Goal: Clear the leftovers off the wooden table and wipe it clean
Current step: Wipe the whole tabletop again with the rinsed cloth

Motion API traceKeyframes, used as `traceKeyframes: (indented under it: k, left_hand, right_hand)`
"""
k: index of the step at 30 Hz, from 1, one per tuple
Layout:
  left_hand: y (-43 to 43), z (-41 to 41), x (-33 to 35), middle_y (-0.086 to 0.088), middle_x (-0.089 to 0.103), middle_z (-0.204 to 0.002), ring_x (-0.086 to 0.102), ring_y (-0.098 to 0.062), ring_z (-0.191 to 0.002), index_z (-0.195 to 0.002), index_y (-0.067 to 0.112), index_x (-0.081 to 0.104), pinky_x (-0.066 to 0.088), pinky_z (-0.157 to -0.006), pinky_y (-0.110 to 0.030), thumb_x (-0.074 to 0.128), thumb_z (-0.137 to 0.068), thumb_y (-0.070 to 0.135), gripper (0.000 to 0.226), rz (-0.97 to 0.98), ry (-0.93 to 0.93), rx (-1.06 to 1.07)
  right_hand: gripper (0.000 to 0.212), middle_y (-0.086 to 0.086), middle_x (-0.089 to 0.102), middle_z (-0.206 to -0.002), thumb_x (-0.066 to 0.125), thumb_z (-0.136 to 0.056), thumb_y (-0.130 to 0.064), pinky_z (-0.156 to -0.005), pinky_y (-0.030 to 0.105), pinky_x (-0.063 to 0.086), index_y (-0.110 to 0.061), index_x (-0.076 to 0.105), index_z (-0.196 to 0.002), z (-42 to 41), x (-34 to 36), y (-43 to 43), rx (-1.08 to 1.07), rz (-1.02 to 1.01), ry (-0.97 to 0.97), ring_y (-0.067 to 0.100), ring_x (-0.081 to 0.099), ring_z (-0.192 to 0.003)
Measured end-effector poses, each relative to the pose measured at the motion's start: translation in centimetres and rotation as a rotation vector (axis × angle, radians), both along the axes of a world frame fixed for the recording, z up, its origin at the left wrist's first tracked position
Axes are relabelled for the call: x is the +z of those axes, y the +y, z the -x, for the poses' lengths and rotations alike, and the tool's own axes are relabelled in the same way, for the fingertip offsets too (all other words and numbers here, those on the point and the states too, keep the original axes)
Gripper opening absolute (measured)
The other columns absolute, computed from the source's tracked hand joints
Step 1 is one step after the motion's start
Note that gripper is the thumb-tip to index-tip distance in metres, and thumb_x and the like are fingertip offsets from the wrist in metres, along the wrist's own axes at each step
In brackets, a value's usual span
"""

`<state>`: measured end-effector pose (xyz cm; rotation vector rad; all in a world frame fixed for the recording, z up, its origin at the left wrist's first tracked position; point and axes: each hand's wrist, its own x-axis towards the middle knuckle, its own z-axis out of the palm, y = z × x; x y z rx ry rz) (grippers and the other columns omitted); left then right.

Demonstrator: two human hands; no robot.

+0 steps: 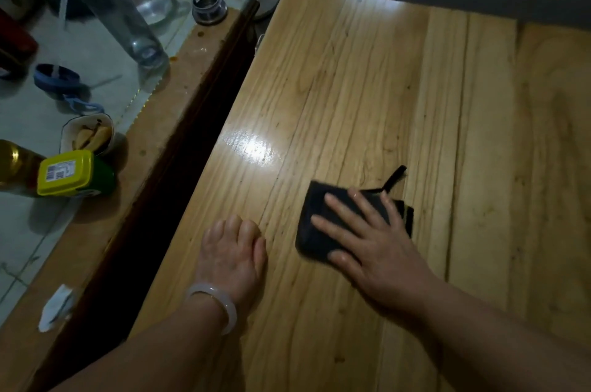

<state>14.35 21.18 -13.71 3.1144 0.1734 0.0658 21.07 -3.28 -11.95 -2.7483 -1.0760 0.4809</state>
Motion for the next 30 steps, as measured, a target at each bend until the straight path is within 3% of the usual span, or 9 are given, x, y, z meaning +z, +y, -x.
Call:
traceKeyframes:
  k: [5,8,13,20,23,30]
  left_hand:
    - [0.1,-0.2,-0.1,-0.002,0.044,-0.076,0.038,-0.02,-0.069,-0.079,0.016,0.052,0.035,-0.064,-0.034,0.037,-0.084,0.033,0.023,0.011,-0.052,-0.027]
    - [0.1,-0.2,-0.2,-0.001,0.043,-0.077,0.035,-0.019,-0.07,-0.079,0.017,0.05,0.028,-0.066,-0.034,0.037,-0.084,0.032,0.021,0.009,-0.062,-0.031]
    - [0.0,0.1,0.0,0.0,0.043,-0.077,0.039,-0.019,-0.069,-0.079,0.017,0.051,0.042,-0.061,-0.035,0.036,-0.084,0.033,0.023,0.0,-0.028,-0.027]
    - [-1.2,-2.3,0.9,0.004,0.045,-0.072,0.044,-0.018,-0.065,-0.074,0.02,0.05,0.044,-0.061,-0.033,0.034,-0.086,0.038,0.027,0.098,0.012,0.04]
    - [-3.9,-6.9,1.1,-0.002,0.049,-0.075,0.047,-0.023,-0.07,-0.076,0.016,0.05,0.044,-0.065,-0.035,0.036,-0.086,0.036,0.027,0.178,-0.032,0.052]
    - [-9.1,-17.0,1.3,-0.003,0.046,-0.091,0.04,-0.019,-0.084,-0.092,0.017,0.049,0.035,-0.08,-0.033,0.038,-0.093,0.036,0.022,0.192,0.019,0.018]
  right_hand:
    - [0.051,-0.018,0.003,-0.163,0.016,-0.101,-0.064,-0.119,0.054,-0.002,-0.054,0.01,-0.15,-3.3,0.1,-3.3,0.272,-0.003,0.052,0.014,-0.009,-0.151]
    - [0.054,-0.017,0.005,-0.163,0.012,-0.099,-0.066,-0.12,0.055,0.003,-0.052,0.01,-0.151,-6.0,0.4,-3.8,0.16,0.006,0.012,0.012,-0.009,-0.151]
    - [0.055,-0.017,0.001,-0.163,0.007,-0.095,-0.066,-0.121,0.051,-0.002,-0.054,0.004,-0.148,-9.6,0.3,-3.8,-0.103,0.003,-0.033,0.008,-0.013,-0.15]
    - [0.061,-0.012,0.001,-0.164,0.004,-0.094,-0.066,-0.12,0.053,-0.005,-0.048,0.005,-0.152,-12.9,-0.6,-2.3,-0.397,0.018,-0.094,0.013,-0.008,-0.151]
    - [0.061,-0.012,0.0,-0.164,0.005,-0.095,-0.065,-0.12,0.053,-0.006,-0.047,0.004,-0.153,-13.6,-1.1,-1.8,-0.454,0.006,-0.112,0.014,-0.008,-0.151]
    - [0.06,-0.012,0.002,-0.164,0.009,-0.096,-0.065,-0.12,0.054,-0.004,-0.046,0.007,-0.153,-15.8,-1.4,-1.7,-0.472,-0.004,-0.14,0.015,-0.007,-0.151]
